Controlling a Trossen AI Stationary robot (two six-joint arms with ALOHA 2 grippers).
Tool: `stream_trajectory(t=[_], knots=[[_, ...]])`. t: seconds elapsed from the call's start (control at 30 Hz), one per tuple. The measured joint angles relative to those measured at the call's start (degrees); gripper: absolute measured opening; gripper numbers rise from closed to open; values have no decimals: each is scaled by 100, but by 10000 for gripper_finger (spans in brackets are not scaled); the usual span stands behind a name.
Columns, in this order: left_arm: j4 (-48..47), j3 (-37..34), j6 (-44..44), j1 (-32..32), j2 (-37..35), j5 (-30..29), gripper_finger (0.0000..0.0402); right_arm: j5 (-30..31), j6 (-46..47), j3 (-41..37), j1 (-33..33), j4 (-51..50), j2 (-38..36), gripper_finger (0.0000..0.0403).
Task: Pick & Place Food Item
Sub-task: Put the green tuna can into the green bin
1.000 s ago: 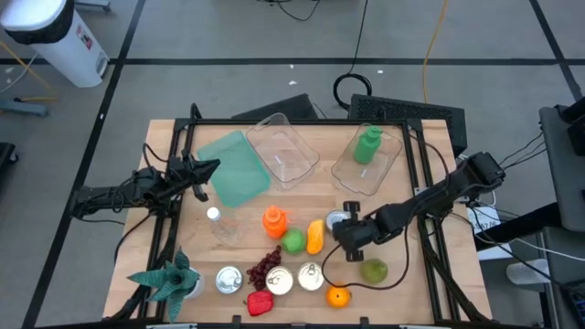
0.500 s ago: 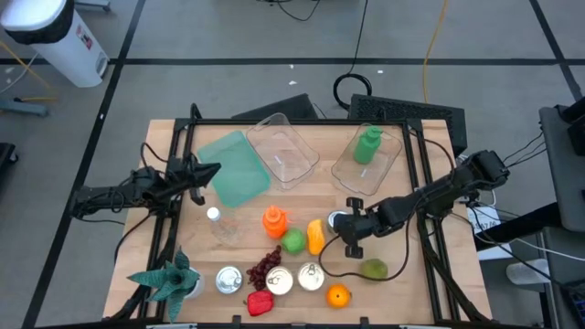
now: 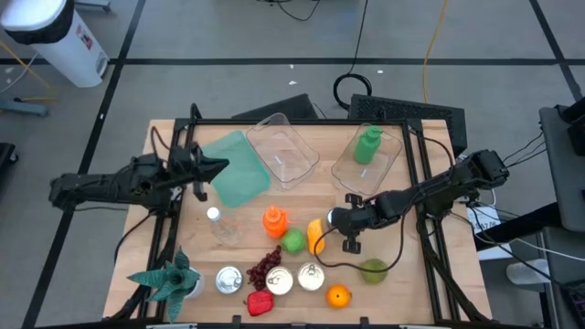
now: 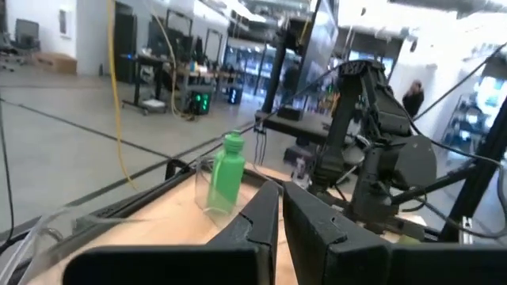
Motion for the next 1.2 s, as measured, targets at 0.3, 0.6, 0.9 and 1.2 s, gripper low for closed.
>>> stream_trajectory(t=[0.3,0.6,0.9,1.2], knots=[[-934,2294,465,1,2570,625,31,-146,204,0,-78,-10,-220,0],[-1207,3895,738,-167,4701,1432,31,-176,371,0,-259,-194,-540,0],[-1044,4392,857,-334,5885,1850,31,-300,404,0,-378,-240,-470,0],[-804,4392,1377,-584,6586,2007,31,-452,487,0,-480,-278,-470,0]])
